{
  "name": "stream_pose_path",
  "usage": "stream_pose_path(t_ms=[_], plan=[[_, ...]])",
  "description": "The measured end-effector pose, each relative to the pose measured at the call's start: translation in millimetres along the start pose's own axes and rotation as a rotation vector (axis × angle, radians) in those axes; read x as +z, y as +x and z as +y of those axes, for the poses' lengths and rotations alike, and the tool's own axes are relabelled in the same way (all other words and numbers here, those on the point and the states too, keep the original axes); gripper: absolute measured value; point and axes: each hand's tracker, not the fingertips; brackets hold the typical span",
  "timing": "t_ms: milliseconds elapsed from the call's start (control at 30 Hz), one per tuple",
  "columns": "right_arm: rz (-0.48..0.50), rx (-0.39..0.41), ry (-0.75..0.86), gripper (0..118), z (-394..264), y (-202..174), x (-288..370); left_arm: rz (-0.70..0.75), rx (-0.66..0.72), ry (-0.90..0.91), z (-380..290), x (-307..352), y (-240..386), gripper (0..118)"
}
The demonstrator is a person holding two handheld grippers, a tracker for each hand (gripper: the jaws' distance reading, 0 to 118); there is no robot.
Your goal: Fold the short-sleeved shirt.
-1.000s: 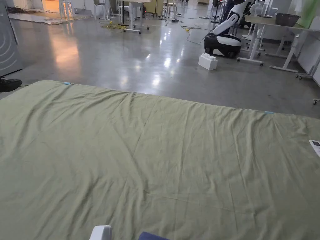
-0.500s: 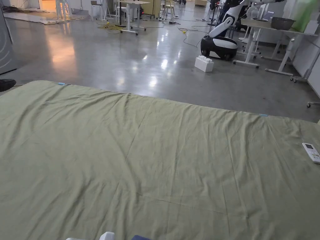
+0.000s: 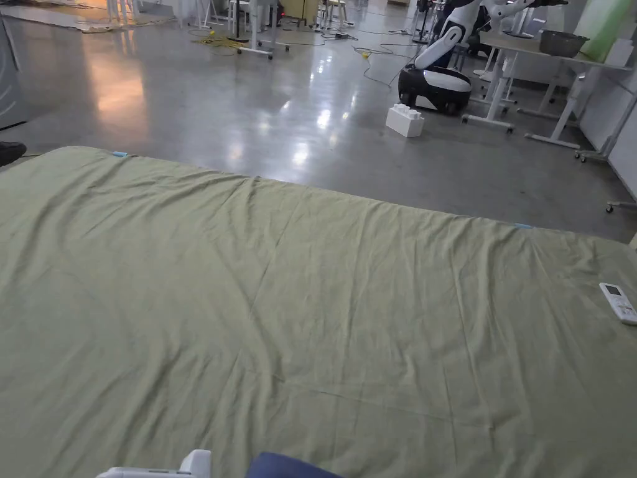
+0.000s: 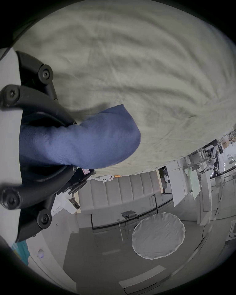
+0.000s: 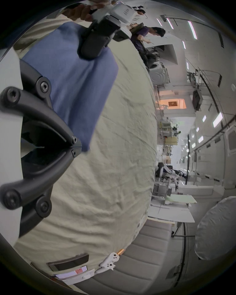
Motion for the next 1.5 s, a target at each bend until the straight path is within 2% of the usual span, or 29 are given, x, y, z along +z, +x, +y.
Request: stream_pose_path(t_ms=[133,233,367,467,567,600,767,800,900,1133,1233,1333,1500], plan=[[-0.02,0.009,0.055,0,28,14,5,0.011,-0.024,0.045,11,55,6,26],[-0.044,0.024,0.114,0,53,25,6,0.115,-0.119,0.065,24,102,12,26],[-0.066,0.005,0.2,0,92,40,10,0.22,-0.149,0.085,48,171,-5,26],[-0.084,0.006,0.26,0,118,48,15,0.294,-0.143,0.096,65,216,-5,26],[-0.086,0.002,0.297,0,138,51,21,0.355,-0.132,0.089,94,266,-32,25],[-0.087,0.003,0.309,0,143,52,23,0.415,-0.111,0.09,101,279,-36,25],[-0.091,0.01,0.335,0,152,53,29,0.563,-0.097,0.075,127,327,-34,25],[-0.096,0.013,0.339,0,154,53,30,0.599,-0.084,0.086,146,348,-63,25],[-0.098,0.01,0.339,0,156,53,32,0.696,-0.047,0.102,162,373,-69,25],[-0.105,0.061,0.345,0,158,50,34,0.882,-0.044,0.05,159,386,-63,25],[-0.096,0.072,0.334,0,149,45,33,1.044,-0.059,0.011,132,355,-39,26],[-0.077,0.072,0.313,0,140,39,29,1.047,-0.026,0.052,128,345,-44,27],[-0.055,0.064,0.297,0,135,32,26,1.167,-0.029,0.071,130,329,-60,32]])
